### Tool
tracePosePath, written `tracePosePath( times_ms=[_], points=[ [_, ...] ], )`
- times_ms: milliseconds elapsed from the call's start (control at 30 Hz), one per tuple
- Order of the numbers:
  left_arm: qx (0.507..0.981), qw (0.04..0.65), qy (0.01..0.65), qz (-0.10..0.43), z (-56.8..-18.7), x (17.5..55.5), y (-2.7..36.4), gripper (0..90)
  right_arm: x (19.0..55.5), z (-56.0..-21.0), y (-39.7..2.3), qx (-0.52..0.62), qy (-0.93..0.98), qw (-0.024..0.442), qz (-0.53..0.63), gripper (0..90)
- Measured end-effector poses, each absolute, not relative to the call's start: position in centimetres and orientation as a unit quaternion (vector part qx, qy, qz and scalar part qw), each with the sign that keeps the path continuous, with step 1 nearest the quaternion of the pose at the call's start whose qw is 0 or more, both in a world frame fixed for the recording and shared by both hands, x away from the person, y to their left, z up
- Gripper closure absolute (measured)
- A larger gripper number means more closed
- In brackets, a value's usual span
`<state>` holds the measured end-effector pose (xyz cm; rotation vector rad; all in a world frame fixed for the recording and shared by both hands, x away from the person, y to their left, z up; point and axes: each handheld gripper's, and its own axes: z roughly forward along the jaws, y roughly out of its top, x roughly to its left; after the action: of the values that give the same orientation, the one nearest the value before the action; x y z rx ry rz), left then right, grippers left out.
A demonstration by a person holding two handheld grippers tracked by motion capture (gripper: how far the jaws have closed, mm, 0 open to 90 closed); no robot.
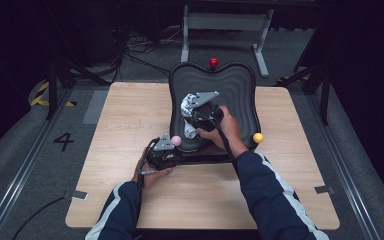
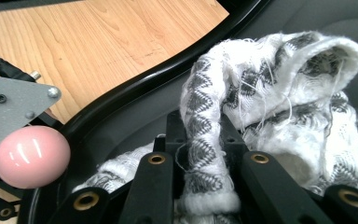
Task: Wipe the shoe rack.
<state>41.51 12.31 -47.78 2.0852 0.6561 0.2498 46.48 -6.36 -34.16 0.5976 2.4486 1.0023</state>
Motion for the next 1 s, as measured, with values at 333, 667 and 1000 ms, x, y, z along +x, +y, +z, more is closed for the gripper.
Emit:
tracePosePath(
  times_ms=[333, 667, 1000],
  points=[
    [0.844, 0.451, 0.272, 0.102, -47.8, 41.5, 12.2, 73.2, 47.5, -33.8, -8.4, 0.238, 0.87, 0.233, 0.363, 80.1],
    [0.846, 0.445, 0.272, 0.108, -47.8, 41.5, 12.2, 73.2, 48.7, -33.2, -12.4, 0.279, 0.856, 0.25, 0.356, 80.1],
    [0.847, 0.444, 0.272, 0.109, -47.8, 41.5, 12.2, 73.2, 49.3, -33.0, -17.3, 0.325, 0.837, 0.261, 0.355, 80.1]
  ],
)
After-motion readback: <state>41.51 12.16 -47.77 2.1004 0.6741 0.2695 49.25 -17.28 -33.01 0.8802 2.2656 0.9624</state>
